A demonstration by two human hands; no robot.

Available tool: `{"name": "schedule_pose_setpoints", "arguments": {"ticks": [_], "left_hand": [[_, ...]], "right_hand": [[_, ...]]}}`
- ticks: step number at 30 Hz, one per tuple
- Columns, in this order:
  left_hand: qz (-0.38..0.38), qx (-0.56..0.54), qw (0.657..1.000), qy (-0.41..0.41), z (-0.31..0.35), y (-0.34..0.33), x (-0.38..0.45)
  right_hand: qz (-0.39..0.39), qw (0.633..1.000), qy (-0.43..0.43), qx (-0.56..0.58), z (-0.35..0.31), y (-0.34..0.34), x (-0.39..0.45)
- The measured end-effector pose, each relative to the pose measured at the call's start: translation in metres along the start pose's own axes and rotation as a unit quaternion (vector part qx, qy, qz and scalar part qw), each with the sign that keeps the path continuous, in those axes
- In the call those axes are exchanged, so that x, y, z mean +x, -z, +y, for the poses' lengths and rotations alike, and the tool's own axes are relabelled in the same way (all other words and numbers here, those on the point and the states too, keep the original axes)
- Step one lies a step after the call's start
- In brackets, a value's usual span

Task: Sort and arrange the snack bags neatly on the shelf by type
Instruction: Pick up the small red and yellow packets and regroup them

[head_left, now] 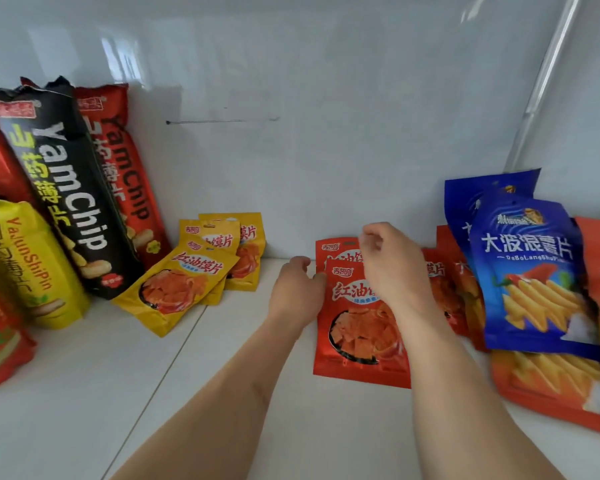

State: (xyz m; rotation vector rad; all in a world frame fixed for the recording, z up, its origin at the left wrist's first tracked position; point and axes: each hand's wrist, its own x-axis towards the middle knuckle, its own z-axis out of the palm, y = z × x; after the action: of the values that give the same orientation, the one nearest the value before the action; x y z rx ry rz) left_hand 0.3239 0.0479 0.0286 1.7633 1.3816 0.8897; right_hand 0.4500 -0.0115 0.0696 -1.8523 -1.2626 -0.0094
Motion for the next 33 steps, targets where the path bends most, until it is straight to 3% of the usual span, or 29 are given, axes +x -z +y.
{"name": "schedule_pose_setpoints", "arguments": {"ticks": [8,13,17,28,33], "left_hand": [[0.095,0.192,0.974,-0.069,-0.045,0.086,0.028],[0.145,0.265,0.953,-0.018,-0.095,0.148,0.054],[0.120,0.311,0.943,0.017,-0.116,0.168,0.066],[0.048,0.266,0.960,0.077,-0.132,0.175,0.078],[0.017,0.156,0.985,0.066,-0.132,0.185,0.075]], "right_hand": [[-0.116,0.992,0.031,0.030,-0.048,-0.073,-0.001],[-0.185,0.980,-0.049,0.061,-0.075,-0.120,0.009],[-0.193,0.964,-0.144,0.113,-0.086,-0.150,0.017],[-0.121,0.902,-0.289,0.297,-0.107,-0.203,0.043],[-0.178,0.872,-0.307,0.338,-0.114,-0.201,0.046]]}}
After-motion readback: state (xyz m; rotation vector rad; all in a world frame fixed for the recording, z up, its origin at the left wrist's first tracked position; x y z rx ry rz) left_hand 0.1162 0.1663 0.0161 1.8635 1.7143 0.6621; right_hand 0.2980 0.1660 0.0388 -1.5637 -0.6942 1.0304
